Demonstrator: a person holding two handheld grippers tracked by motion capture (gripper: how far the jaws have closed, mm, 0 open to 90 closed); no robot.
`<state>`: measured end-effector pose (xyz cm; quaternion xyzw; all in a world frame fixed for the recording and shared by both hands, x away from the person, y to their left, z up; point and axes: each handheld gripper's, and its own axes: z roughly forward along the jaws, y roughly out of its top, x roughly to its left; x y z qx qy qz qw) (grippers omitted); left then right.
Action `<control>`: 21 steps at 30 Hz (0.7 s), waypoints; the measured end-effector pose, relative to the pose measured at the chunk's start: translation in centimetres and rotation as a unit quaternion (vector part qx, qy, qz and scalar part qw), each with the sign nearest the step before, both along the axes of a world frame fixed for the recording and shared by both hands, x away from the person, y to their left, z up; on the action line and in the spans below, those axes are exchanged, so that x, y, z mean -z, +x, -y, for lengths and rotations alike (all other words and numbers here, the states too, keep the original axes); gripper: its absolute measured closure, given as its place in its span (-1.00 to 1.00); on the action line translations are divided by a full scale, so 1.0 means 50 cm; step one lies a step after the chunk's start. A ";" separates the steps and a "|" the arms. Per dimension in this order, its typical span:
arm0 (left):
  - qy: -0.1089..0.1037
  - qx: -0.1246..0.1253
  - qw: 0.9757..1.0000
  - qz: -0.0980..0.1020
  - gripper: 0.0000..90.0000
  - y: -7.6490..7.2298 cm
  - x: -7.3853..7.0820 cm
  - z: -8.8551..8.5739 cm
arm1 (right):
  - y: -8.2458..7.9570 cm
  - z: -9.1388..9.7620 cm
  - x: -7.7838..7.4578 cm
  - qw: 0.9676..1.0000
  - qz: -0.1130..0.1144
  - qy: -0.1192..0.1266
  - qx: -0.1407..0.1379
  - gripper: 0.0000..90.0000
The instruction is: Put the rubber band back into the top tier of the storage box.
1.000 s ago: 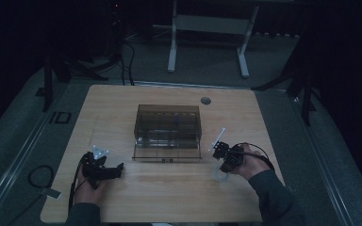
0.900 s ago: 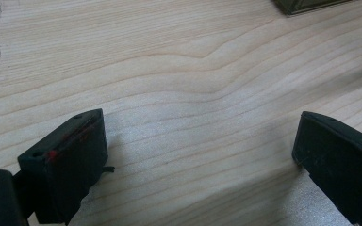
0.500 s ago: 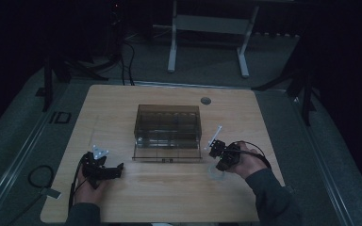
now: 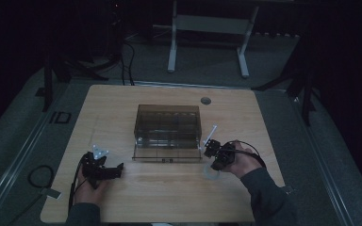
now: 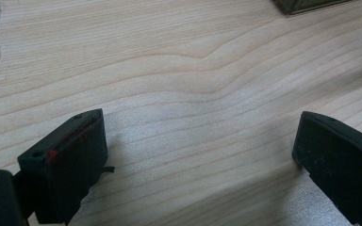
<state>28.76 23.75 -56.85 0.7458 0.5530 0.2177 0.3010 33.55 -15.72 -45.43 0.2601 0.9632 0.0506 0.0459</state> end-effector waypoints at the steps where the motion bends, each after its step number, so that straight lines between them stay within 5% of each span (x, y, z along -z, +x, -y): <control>1: 0.000 0.000 1.000 0.000 -0.92 0.000 0.000 0.000 | 0.000 -0.002 0.000 1.000 0.000 0.002 -0.002 0.82; 21: 0.000 0.000 1.000 0.000 -0.92 0.000 0.000 0.000 | -0.001 -0.043 -0.004 1.000 -0.001 0.011 -0.018 0.82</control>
